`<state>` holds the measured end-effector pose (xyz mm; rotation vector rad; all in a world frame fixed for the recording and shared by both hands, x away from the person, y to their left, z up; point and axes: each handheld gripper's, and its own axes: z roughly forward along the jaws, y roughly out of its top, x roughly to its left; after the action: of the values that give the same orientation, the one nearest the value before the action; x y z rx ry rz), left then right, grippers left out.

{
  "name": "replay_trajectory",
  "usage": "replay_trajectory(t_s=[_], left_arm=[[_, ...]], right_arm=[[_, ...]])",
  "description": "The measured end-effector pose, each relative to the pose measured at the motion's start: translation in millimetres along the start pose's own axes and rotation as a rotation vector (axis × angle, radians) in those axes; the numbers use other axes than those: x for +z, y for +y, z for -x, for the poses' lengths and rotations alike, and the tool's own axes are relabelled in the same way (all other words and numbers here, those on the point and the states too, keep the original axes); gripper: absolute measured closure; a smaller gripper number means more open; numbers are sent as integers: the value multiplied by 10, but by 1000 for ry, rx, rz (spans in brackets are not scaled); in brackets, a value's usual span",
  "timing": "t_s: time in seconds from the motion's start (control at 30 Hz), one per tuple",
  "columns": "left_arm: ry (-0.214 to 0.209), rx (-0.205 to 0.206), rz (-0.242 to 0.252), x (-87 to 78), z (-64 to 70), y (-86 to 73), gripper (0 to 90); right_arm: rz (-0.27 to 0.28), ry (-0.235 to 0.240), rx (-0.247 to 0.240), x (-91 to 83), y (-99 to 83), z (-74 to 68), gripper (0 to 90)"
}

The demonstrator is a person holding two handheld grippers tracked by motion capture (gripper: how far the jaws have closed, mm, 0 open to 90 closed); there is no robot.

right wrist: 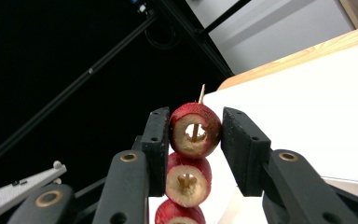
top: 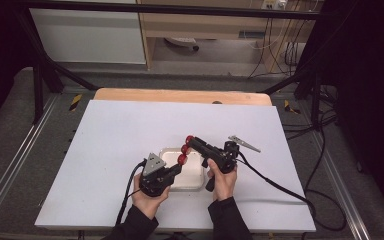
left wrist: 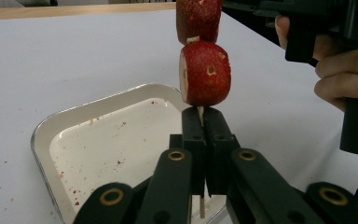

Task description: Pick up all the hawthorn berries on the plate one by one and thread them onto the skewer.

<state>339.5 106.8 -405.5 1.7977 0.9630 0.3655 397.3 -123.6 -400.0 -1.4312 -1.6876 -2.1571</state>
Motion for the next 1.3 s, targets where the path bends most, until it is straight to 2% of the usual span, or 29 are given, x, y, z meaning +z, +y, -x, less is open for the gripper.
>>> replay_trajectory(t_s=[0.2,0.27,0.37,0.53,0.63,0.8,1.07,1.3], left_arm=[[-5,3,-6,-34,-47,-25,884],[-3,8,-12,-42,-65,-39,884],[3,17,-21,-56,-96,-56,884],[-9,20,-41,-58,-136,-80,884],[-16,27,-51,-58,-147,-89,884],[-26,37,-76,-65,-181,-73,883],[-28,54,-104,-109,-263,-17,883],[-21,83,-150,-108,-342,89,883]], right_arm=[[-45,-36,-81,-70,50,-22,456],[-78,-49,-104,-97,65,-13,393],[-138,-86,-162,-145,81,20,295],[-242,-133,-233,-238,81,95,150],[-284,-156,-287,-296,83,146,77],[-396,-227,-397,-410,68,242,17],[-505,-308,-475,-629,7,433,7],[-552,-296,-515,-852,-56,584,11]])
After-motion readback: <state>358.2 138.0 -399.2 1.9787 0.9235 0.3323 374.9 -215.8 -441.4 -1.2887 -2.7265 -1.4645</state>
